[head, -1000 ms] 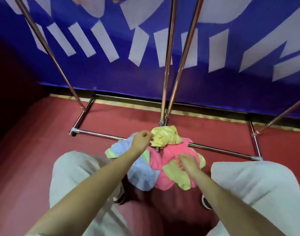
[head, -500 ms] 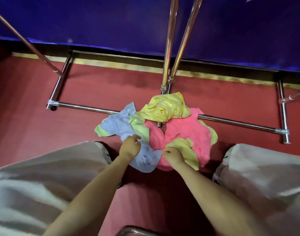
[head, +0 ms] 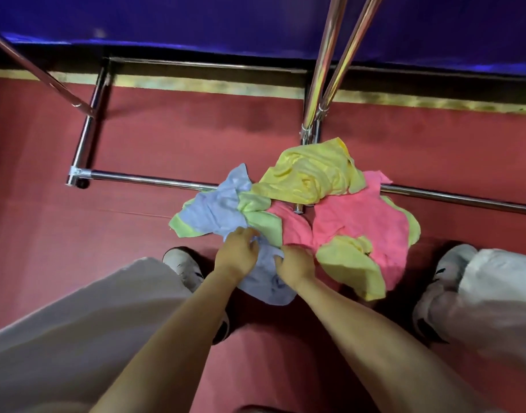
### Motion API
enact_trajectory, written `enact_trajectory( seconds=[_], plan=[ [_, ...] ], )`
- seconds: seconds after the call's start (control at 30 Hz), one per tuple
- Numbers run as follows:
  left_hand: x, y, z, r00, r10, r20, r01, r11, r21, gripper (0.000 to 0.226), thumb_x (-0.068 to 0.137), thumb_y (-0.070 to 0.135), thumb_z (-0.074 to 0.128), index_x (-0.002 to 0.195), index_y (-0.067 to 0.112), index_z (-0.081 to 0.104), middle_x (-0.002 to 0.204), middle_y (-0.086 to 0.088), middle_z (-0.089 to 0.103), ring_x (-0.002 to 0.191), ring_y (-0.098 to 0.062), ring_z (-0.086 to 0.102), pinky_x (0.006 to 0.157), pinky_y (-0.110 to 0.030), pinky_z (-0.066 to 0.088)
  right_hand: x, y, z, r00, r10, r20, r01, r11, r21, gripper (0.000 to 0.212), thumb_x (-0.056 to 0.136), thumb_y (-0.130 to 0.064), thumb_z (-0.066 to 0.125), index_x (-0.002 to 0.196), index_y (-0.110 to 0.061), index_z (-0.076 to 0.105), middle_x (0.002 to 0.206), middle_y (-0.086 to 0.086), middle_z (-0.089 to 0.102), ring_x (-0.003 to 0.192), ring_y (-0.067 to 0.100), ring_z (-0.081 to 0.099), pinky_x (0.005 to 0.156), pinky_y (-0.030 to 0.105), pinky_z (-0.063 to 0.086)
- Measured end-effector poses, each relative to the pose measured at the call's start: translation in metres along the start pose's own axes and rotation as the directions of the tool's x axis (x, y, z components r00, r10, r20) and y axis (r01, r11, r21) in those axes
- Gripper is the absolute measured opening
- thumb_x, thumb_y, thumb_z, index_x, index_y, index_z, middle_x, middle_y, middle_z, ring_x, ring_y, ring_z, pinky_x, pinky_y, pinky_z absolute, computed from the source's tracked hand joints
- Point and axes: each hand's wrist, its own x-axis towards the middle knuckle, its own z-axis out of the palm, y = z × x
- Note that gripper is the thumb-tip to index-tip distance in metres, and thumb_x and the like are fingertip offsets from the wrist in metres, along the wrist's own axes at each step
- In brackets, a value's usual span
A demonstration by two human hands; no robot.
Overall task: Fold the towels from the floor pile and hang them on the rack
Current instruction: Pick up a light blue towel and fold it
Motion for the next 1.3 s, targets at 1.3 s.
enact_trajectory(
  seconds=[1.3],
  plan=[
    [-0.272, 0.181, -0.054, 0.898, 0.06, -0.435, -0.394, 0.551, -0.736, 0.019, 0.096, 0.024, 0.056, 0.098, 0.015, 0.073, 0.101, -0.002, 0.074, 0.092, -0.01, 0.065, 0.085, -0.024, 0.052, -0.297, 0.043, -0.221, 0.891, -0.446, -0.082, 0.452, 0.888, 0.081, 0.029, 0.09, -0.032, 0.061, 0.064, -0.027, 0.049, 0.066, -0.008, 0.053, 0.06, 0.003, 0.044, 0.054, 0.015, 0.034]
  ],
)
